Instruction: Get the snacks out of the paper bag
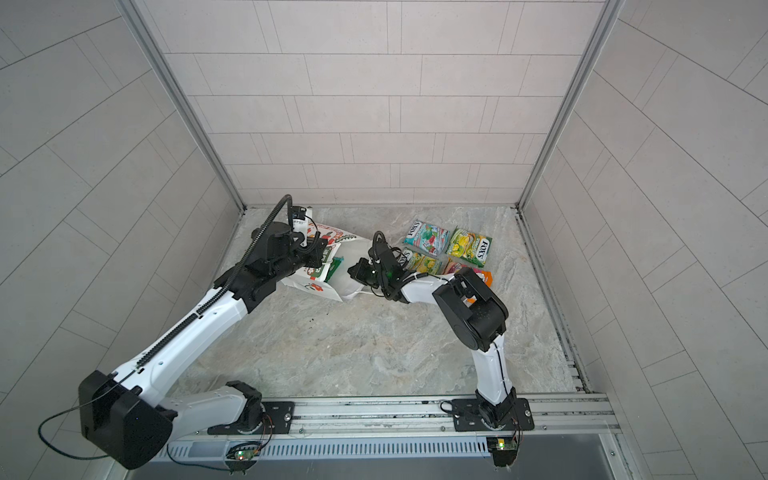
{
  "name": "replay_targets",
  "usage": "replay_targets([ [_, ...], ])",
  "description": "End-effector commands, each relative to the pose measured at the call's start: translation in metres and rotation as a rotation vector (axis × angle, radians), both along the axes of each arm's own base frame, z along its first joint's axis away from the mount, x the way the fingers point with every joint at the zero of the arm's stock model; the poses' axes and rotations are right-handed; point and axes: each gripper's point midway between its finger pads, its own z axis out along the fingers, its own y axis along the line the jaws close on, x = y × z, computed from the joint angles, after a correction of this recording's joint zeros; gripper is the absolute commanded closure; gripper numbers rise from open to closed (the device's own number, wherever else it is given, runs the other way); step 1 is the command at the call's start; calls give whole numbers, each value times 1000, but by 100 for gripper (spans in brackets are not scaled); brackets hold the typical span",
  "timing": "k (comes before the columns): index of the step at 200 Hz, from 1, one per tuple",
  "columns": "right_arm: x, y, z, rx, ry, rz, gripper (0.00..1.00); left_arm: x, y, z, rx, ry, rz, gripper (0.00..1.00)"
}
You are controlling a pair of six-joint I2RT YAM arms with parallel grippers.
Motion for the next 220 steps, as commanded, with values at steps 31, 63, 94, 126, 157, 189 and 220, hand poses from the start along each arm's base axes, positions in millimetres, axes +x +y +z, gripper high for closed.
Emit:
replay_targets([
  [31,-11,-6,11,-57,-15,42,100,-3,-8,22,-29,-51,-53,100],
  [63,-22,6,3,-72,-2,75,84,-3,-20,32,-108,-71,-90,100],
  [94,-36,8,-1,-121,-16,87,69,2,-21,31,-141,-57,-73,100],
  [126,-49,4,-6,-173,-29,77,65,4,-24,35,-160,-51,-75,100],
  [157,-62,9,-7,-189,-46,62,64,4,-26,44,-182,-58,-84,100],
  [189,-77,14,-2,-220,-91,26,64,4,-29,51,-206,-57,-88,100],
  [220,-83,27,-4,-231,-97,47,65,4,-32,53,-226,-48,-96,100],
])
